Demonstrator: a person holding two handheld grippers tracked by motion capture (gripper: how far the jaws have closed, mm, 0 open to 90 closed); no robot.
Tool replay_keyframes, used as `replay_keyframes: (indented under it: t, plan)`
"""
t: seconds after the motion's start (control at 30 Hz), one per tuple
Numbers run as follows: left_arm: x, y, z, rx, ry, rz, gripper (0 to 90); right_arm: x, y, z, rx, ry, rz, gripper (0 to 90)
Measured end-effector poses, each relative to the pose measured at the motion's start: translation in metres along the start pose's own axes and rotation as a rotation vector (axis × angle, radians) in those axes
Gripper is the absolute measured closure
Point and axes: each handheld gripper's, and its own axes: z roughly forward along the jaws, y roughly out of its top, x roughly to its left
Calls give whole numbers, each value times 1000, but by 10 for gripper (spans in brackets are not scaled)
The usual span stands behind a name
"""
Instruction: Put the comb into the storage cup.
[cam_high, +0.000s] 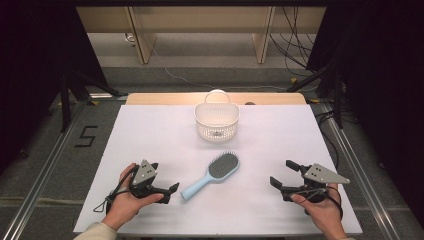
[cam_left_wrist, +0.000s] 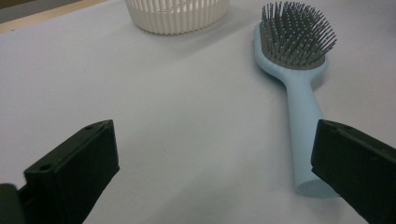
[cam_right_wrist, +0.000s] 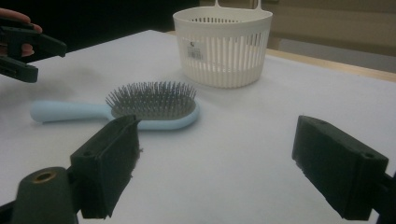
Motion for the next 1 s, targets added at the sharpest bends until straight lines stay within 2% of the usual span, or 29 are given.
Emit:
replay_keyframes:
  t: [0.27, 0.43, 0.53, 0.6, 0.67, 0.7, 0.73, 0.83, 0.93, 1.0]
  plan:
    - [1, 1, 0, -5, -2, -1, 7, 0, 0, -1, 4, -5, 1, 157]
    - [-2, 3, 1, -13, -9, -17, 70, 1, 0, -2, 4, -6, 2, 157]
    - [-1, 7, 1, -19, -19, -58, 218, 1, 0, -2, 8, -8, 0, 157]
    - [-1, 7, 3, -17, -39, -68, 359, 1, 0, -2, 9, -8, 0, 157]
    - [-3, 7, 7, 18, -29, -54, 444, 1, -1, -2, 10, -11, 1, 157]
    - [-3, 7, 7, 18, -29, -54, 501, 1, -1, -2, 10, -11, 1, 157]
    - [-4, 8, 9, 56, -13, -62, 578, 0, -1, -2, 9, -11, 4, 157]
    - [-5, 10, 11, 101, -4, -61, 774, 0, -1, -2, 9, -12, 6, 157]
    - [-6, 11, 16, 151, 8, -57, 881, 0, -1, -2, 9, -12, 6, 157]
    - [-6, 12, 18, 175, 15, -51, 896, 0, -1, -2, 8, -11, 7, 157]
